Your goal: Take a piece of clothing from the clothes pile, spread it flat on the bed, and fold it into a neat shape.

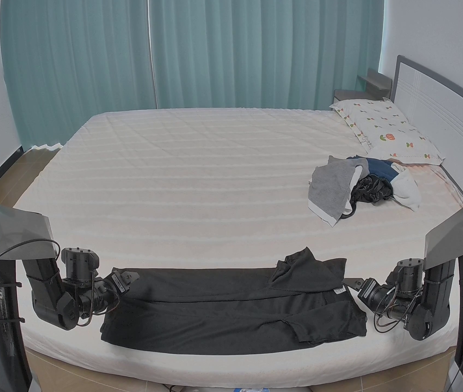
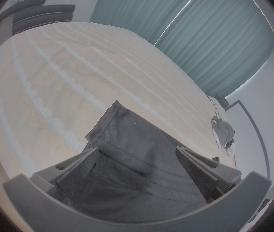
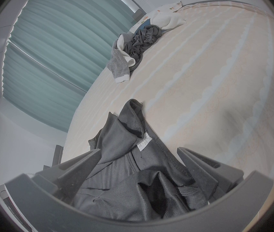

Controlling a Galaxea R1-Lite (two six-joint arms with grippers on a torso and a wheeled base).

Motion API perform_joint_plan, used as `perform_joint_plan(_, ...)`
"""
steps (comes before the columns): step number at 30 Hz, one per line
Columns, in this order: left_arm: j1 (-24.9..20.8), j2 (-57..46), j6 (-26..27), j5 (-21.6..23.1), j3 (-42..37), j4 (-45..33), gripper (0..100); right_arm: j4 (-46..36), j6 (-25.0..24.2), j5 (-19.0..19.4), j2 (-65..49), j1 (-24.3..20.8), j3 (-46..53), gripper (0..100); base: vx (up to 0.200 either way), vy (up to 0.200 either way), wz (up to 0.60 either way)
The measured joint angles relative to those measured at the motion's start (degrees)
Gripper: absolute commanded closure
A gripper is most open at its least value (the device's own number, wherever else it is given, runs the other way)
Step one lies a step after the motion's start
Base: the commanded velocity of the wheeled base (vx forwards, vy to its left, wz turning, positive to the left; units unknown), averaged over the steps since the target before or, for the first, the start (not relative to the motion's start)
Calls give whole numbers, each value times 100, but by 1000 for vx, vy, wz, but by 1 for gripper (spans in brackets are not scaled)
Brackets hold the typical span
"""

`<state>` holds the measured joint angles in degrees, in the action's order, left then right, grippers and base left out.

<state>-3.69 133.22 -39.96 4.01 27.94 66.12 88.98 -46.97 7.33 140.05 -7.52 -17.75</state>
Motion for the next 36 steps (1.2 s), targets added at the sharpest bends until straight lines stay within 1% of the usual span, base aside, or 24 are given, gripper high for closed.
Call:
perform_joint_plan(6, 1, 105, 441, 9, -223, 37, 0, 0, 4, 2, 44, -11, 2, 0, 0, 0, 0)
perform_joint_plan(13, -10, 195, 507, 0, -276, 48, 0, 0, 0, 2, 61, -18, 6, 0, 0, 0, 0)
perform_joint_plan(16, -21, 243, 628, -11, -272, 48, 0, 0, 0, -2, 61, -20, 9, 0, 0, 0, 0)
perform_joint_plan(17, -22, 261, 679, -16, -272, 48, 100, 0, 1, -2, 61, -22, 9, 0, 0, 0, 0)
perform_joint_plan(22, -24, 319, 863, -34, -319, 48, 100, 0, 1, -2, 61, -28, 9, 0, 0, 0, 0)
perform_joint_plan(25, -7, 344, 909, -117, -399, 48, 100, 0, 17, -16, 61, -28, 9, 0, 0, 0, 0)
perform_joint_plan(29, 22, 361, 884, -404, -473, 126, 100, 0, 30, -30, 59, -38, 9, 0, 0, 0, 0)
perform_joint_plan(36, 59, 394, 841, -690, -617, 271, 100, 0, 83, -63, 50, -94, 11, 0, 0, 0, 0)
